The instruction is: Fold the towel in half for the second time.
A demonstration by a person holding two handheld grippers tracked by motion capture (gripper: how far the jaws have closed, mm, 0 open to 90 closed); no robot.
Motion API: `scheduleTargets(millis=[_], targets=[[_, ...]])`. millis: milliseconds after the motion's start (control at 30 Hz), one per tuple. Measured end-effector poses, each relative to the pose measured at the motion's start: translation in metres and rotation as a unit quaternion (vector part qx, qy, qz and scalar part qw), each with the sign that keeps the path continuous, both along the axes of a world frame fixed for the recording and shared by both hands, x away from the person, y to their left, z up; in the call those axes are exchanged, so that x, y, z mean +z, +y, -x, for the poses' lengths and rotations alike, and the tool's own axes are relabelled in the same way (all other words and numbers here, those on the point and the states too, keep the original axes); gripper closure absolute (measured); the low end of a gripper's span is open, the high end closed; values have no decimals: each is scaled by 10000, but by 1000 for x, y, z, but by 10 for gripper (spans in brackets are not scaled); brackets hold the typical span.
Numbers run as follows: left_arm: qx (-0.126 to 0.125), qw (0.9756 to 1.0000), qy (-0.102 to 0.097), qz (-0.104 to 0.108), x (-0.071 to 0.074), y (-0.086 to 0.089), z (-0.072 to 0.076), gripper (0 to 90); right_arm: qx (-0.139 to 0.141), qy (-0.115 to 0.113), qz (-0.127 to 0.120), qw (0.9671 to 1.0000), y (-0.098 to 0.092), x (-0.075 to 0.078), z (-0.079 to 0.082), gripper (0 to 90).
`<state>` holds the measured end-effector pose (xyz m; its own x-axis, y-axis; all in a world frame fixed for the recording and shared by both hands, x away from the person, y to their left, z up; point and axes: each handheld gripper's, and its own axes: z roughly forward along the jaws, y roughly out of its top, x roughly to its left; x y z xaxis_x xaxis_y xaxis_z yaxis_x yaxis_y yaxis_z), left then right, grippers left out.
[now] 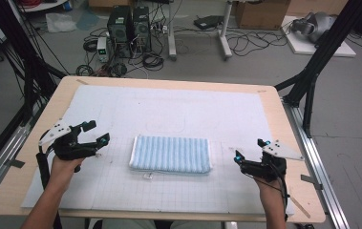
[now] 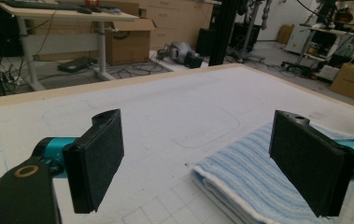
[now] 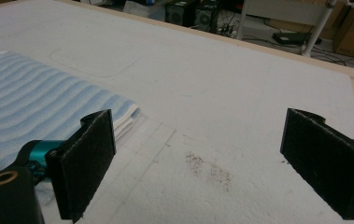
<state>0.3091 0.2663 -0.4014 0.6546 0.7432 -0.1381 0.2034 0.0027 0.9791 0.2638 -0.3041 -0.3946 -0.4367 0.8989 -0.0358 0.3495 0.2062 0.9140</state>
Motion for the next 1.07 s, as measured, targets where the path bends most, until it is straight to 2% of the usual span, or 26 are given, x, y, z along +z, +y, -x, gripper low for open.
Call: scheduleTargets(millis=[67,200,367,1067], targets=[[2,10000,44,-16,-1,2,2,179,-3,8,-11,10000,-2,0,3,95],[43,10000,-20,-56,-1,3,6,179,-4,42,69,10000,-2,-2,8,95],[18,9999,73,-98,-5,2,8,182,-24,48,66,10000,0,-3,12,95],[118,9998,110,-83,-7,3,6,183,14,22,65,10000,0,-5,9,95]])
